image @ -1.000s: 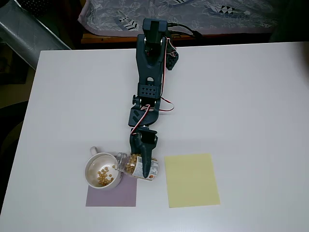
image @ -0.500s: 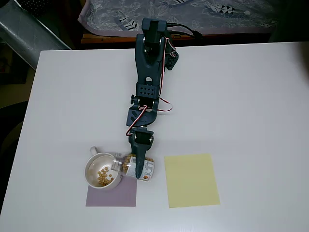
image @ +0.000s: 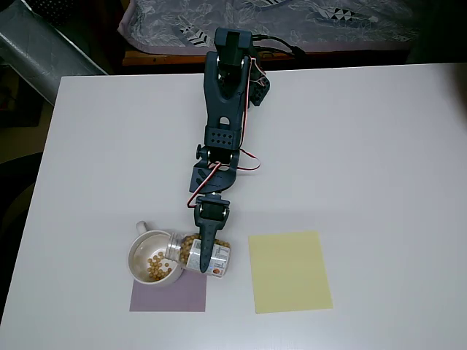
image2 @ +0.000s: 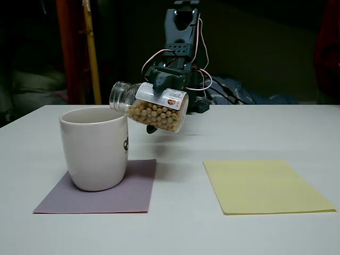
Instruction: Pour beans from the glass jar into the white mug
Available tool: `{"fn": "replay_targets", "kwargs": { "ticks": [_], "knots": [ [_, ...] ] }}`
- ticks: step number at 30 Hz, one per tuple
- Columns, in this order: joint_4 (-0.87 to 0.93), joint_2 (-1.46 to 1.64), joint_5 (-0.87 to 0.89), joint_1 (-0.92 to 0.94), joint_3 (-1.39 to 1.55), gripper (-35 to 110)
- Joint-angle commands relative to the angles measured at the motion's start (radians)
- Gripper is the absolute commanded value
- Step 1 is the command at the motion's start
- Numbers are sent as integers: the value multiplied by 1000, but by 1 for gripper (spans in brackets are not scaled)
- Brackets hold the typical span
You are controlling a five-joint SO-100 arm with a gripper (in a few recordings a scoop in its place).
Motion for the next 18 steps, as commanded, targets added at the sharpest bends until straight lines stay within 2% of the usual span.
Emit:
{"fn": "replay_targets", "kwargs": {
  "ticks": [1,5,18],
  "knots": [
    [31,15,54,8,-43,0],
    [103,6,149,3,-97,0],
    [178,-26,236,28,-164,0]
  ]
}}
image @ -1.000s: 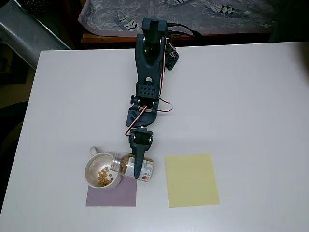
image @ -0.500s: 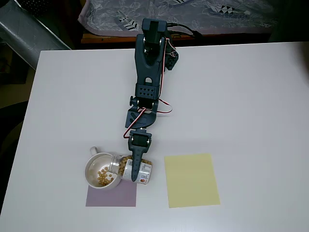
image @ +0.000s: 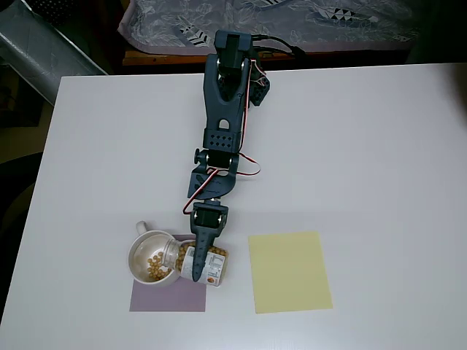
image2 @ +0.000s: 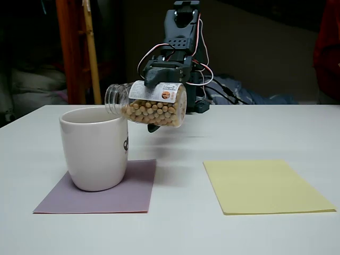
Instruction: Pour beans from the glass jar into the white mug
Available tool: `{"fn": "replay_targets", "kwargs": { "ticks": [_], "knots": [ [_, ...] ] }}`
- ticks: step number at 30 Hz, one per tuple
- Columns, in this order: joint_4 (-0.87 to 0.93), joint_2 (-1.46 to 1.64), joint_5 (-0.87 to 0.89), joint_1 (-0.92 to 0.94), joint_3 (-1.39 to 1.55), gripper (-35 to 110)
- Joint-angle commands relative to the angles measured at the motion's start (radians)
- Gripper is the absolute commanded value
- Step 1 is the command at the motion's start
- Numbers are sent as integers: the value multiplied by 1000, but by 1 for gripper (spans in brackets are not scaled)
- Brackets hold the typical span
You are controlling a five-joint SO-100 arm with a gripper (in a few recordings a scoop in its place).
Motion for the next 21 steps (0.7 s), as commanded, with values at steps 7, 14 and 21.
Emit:
{"fn": "replay_targets", "kwargs": {
  "ticks": [7,14,21],
  "knots": [
    [83,12,135,35,-75,0],
    [173,5,207,37,-147,0],
    [221,-18,233,63,-196,0]
  ]
}}
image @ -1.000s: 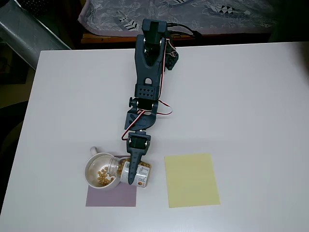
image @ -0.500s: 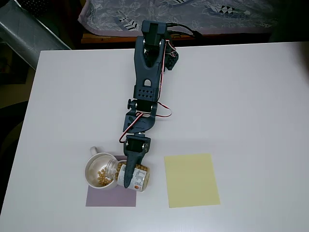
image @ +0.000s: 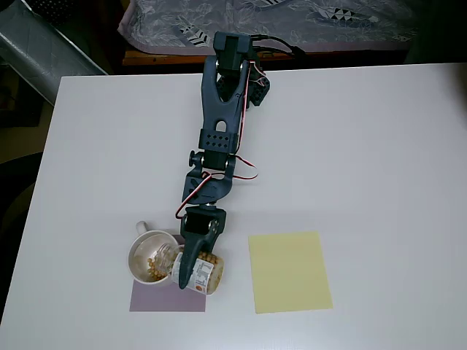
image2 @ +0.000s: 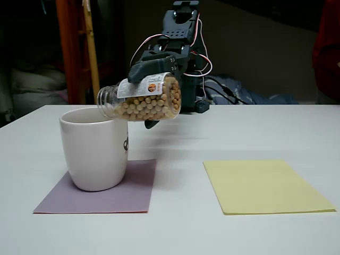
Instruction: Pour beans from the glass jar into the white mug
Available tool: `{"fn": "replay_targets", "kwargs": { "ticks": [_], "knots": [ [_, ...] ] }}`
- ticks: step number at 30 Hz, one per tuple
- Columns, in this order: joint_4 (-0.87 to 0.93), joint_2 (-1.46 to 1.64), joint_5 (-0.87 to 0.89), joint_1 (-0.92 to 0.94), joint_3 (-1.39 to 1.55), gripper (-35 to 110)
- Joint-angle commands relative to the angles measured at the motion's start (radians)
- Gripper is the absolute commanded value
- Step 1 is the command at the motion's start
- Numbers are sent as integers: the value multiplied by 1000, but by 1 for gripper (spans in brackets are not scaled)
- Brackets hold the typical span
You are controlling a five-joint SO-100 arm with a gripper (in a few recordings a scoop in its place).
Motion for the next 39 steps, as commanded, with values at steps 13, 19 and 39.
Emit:
{"fn": "replay_targets", "kwargs": {
  "ticks": [13,19,39],
  "knots": [
    [48,8,29,58,-61,0],
    [49,6,28,57,-51,0],
    [46,31,-293,5,-51,0]
  ]
}}
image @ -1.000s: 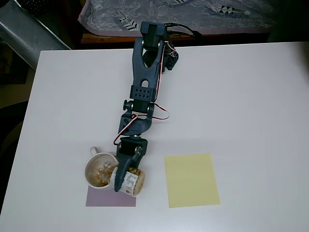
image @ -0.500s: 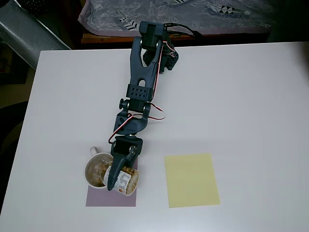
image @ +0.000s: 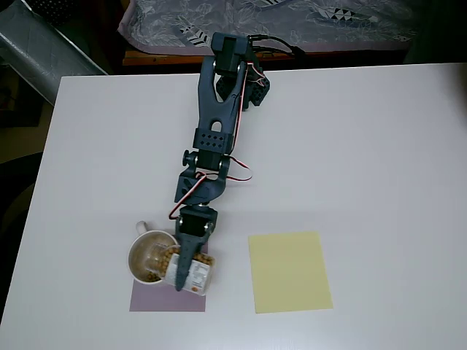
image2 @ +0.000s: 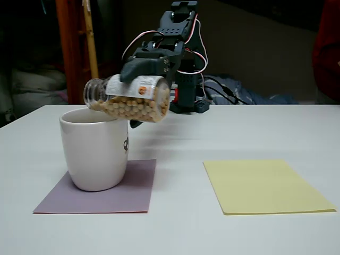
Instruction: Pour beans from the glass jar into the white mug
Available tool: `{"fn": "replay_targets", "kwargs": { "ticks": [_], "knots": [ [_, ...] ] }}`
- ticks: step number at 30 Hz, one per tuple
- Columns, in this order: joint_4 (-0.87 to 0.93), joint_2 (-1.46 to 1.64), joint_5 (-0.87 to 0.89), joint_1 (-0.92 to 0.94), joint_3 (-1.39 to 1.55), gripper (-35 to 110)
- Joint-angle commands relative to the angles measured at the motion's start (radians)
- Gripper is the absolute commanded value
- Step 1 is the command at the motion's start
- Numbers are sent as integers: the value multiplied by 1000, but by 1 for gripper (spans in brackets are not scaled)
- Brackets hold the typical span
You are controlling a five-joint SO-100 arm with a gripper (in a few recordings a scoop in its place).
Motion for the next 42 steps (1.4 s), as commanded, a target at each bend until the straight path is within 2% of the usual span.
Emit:
{"fn": "replay_targets", "kwargs": {
  "ticks": [1,11,19,27,33,42],
  "knots": [
    [-25,44,-97,-12,5,0],
    [-25,121,-428,-51,9,3],
    [-81,233,-867,-103,158,7],
    [-393,364,-1181,-172,546,8],
    [-692,374,-1411,-230,796,10],
    [-1069,121,-1568,-310,853,15]
  ]
}}
